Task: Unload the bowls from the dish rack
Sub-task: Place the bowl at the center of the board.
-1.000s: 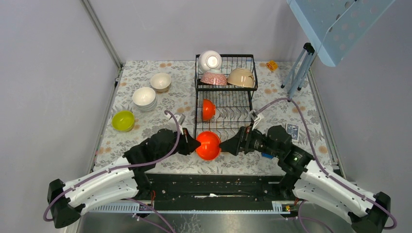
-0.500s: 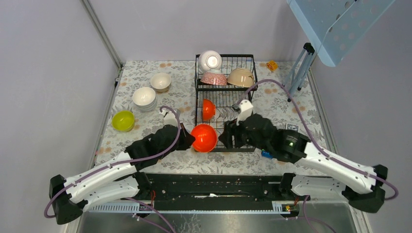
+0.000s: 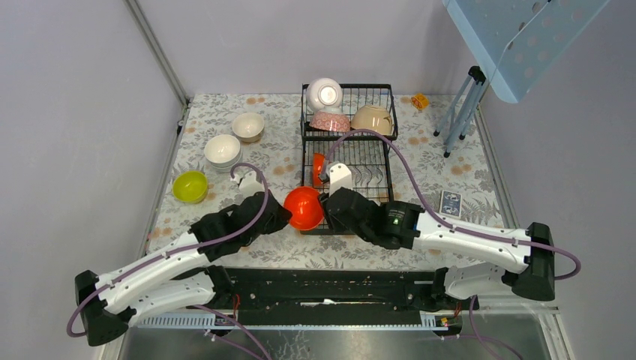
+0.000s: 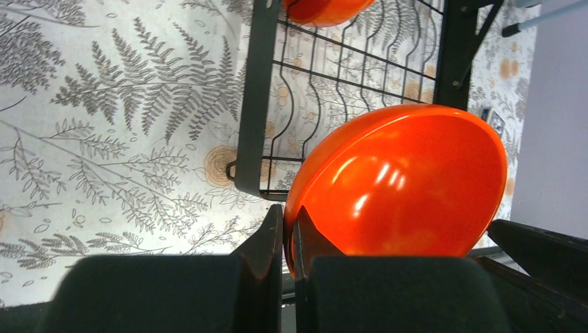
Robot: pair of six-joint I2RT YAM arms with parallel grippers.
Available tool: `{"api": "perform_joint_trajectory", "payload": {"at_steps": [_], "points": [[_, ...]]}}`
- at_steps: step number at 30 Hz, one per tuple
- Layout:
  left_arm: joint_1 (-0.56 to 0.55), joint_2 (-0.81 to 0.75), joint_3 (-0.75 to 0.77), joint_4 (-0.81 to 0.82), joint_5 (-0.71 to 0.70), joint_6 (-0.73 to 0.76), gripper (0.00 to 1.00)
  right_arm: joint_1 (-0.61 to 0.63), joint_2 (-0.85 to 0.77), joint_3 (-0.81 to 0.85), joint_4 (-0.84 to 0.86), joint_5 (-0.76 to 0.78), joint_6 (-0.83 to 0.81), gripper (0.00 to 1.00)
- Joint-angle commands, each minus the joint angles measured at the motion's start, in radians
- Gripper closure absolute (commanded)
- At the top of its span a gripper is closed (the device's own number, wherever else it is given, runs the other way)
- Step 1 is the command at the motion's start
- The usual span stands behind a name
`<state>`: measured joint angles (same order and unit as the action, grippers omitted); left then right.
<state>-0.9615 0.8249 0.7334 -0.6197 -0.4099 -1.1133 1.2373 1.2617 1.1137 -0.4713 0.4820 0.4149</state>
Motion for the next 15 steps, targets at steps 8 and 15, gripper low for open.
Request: {"api": "perform_joint_trajectory", "payload": {"at_steps": [8,15], "points": [[-0.003,0.042,0.059,-0.067,-0.064,-0.128,1.0,0.016,0.047,0.083,0.118,0.072,0.024,0.49],[-0.003,0.028,0.037,-0.067,-0.072,-0.152,1.0,0.016,0.115,0.092,0.132,0.137,0.022,0.55]]}}
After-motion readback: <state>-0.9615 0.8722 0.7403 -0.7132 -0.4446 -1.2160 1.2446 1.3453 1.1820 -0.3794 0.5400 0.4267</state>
